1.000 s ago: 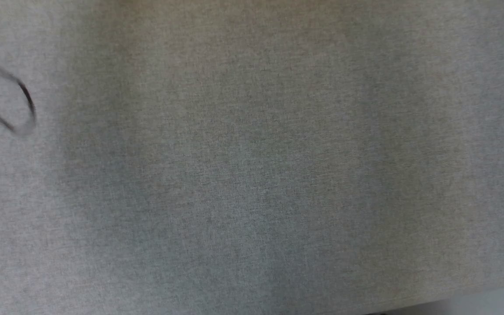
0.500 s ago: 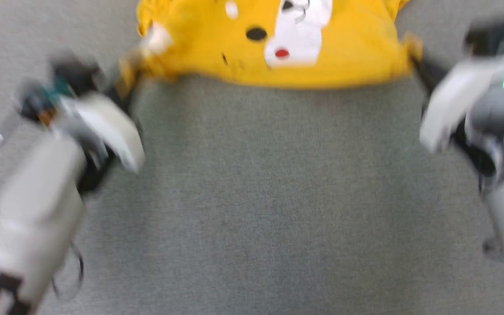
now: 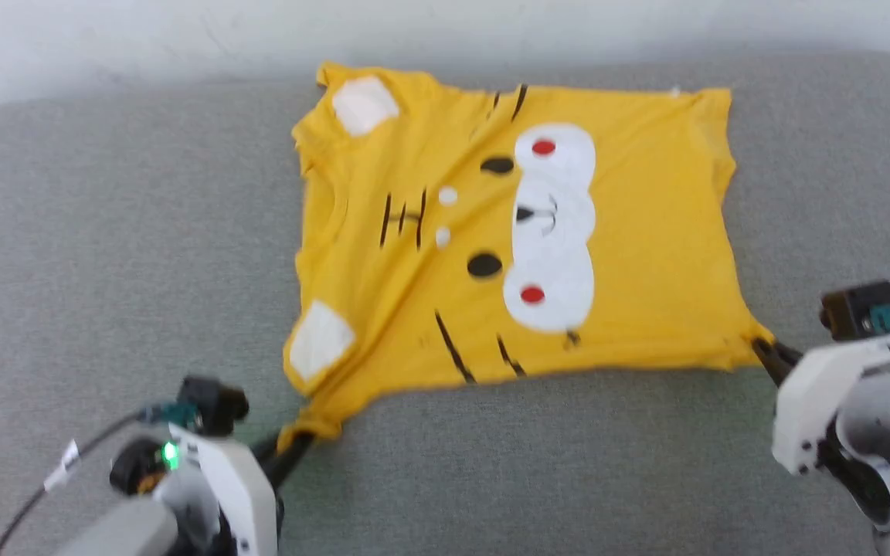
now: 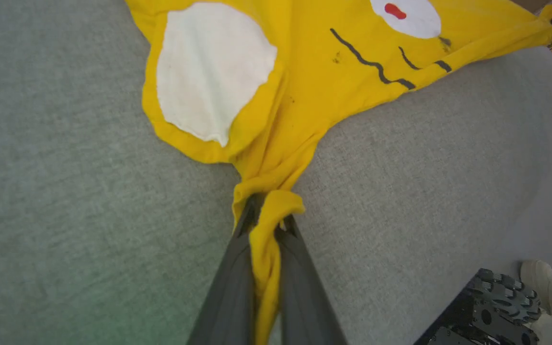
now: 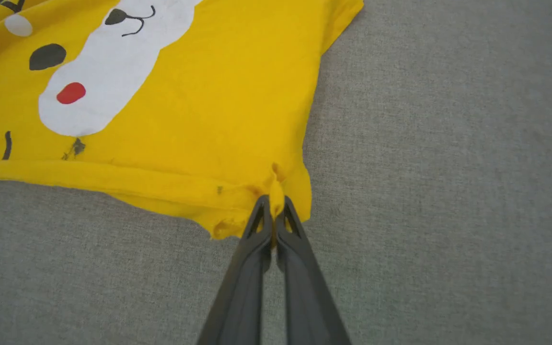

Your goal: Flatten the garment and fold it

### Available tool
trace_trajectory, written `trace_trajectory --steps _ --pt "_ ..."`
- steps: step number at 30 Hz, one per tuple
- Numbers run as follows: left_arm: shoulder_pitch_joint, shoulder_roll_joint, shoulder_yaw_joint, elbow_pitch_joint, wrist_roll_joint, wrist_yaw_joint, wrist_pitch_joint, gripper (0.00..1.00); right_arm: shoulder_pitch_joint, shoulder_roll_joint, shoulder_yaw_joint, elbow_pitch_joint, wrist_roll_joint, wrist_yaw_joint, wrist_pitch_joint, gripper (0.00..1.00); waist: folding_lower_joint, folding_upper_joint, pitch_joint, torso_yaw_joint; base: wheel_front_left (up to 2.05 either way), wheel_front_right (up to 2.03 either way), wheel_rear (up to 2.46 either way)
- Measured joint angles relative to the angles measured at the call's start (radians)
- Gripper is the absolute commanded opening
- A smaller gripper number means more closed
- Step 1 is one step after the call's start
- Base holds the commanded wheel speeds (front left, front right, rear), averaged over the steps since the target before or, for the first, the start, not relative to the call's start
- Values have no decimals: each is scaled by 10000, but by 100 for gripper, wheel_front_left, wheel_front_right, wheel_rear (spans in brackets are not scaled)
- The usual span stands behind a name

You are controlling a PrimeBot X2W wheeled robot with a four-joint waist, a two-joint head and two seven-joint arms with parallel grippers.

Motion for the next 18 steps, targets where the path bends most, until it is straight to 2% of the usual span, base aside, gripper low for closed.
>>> trace_trajectory --steps 4,11,14,18 --pt "1079 370 -136 -1066 -385 516 301 0 959 107 -671 -558 -372 0 614 0 1 0 -310 116 0 0 0" --pt "2382 828 -284 -2502 -683 1350 514 0 2803 805 -1904 -1292 -535 2 1540 0 2 0 -542 337 0 0 0" --pt "2635 976 -247 -2882 -677 1609 345 0 3295 1083 -2190 -1620 -675 2 1425 0 2 0 -574 368 0 0 0" --pt "2732 980 -56 -3127 -86 1981 -742 0 3536 1386 -2205 -1879 -717 0 244 0 3 0 -566 345 0 0 0"
